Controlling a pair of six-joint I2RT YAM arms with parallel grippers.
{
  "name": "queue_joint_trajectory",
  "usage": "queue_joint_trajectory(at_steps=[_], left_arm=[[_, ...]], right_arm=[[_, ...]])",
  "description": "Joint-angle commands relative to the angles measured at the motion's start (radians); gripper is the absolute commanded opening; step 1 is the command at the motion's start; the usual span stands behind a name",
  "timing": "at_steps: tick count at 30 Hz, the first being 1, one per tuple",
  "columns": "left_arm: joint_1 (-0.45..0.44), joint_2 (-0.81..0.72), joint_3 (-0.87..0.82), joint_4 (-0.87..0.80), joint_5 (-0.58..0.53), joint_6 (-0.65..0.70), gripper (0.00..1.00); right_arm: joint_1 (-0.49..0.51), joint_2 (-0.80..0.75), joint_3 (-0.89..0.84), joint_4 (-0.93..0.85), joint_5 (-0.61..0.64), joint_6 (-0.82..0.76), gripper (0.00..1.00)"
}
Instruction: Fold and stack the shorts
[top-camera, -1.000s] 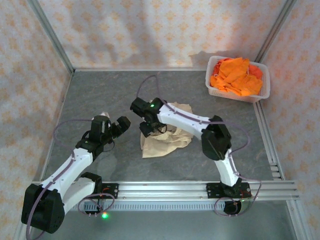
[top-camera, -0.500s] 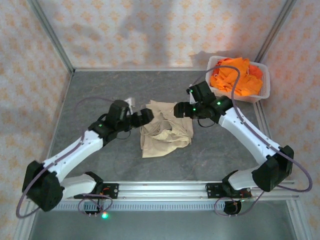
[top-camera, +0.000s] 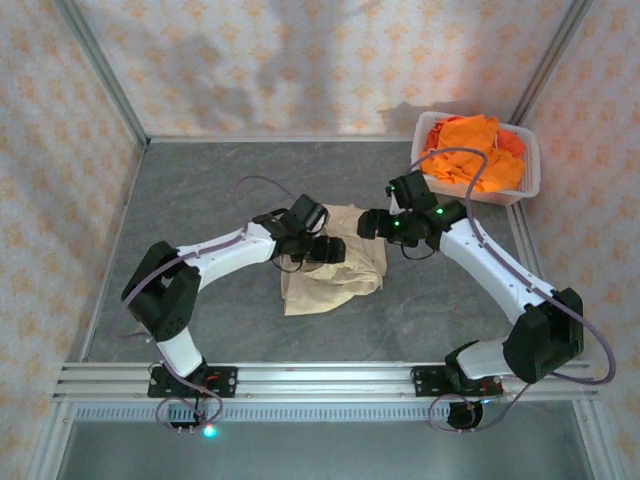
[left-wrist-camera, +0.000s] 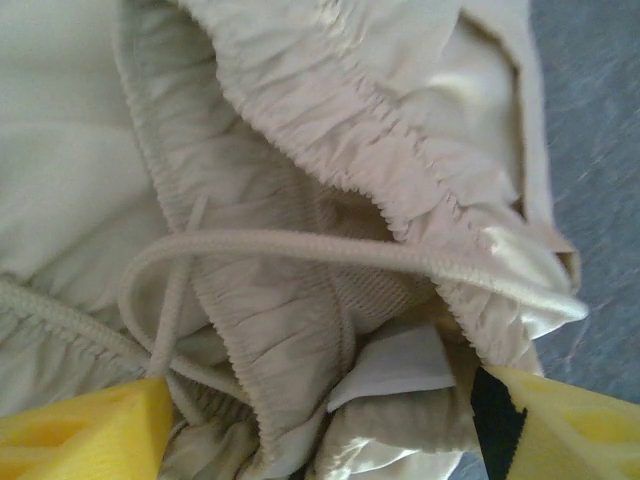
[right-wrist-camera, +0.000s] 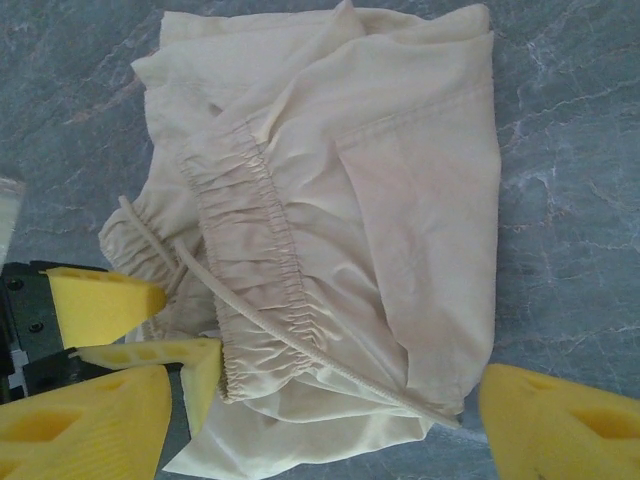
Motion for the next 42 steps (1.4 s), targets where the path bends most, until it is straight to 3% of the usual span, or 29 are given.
queue_joint_trajectory(at_steps=[1,3,5,15,21,26,29,33,37,42], left_arm=[[-0.025,0.010,0.037,-0.028,0.010,0.019,0.76],[-0.034,0.015,0.027,-0.005,0.024,0.018,0.75],[-0.037,0.019,0.013,0.009,0.027,0.019,0.66],[-0.038,-0.060,-0.106,0.069,-0.012,-0.045,0.17],[-0.039,-0.209,-0.363,0.263,-0.075,-0.164,0.09],[-0.038,-0.271,-0.557,0.437,-0.098,-0.236,0.10],[-0.039,-0.295,-0.602,0.458,-0.105,-0.229,0.10],[-0.038,-0.347,-0.609,0.440,-0.120,-0.208,0.08],[-0.038,-0.415,-0.560,0.376,-0.148,-0.178,0.00],[-0.037,-0.392,-0.287,0.137,-0.161,-0.053,0.00]], right_arm=[[-0.022,-0.011,-0.021,0.051,-0.010,0.031,0.80],[-0.047,0.018,-0.009,0.074,-0.035,0.053,0.79],[-0.061,0.062,0.033,0.074,-0.045,0.065,0.78],[-0.045,0.359,0.230,0.103,-0.209,0.136,0.68],[0.020,0.480,0.310,0.104,-0.221,0.148,0.65],[0.071,0.573,0.395,0.065,-0.186,0.107,0.63],[0.101,0.630,0.452,0.012,-0.133,0.026,0.63],[0.117,0.652,0.459,0.013,-0.151,0.011,0.62],[0.114,0.604,0.404,0.079,-0.141,0.042,0.62],[0.065,0.459,0.312,0.137,-0.035,0.082,0.66]])
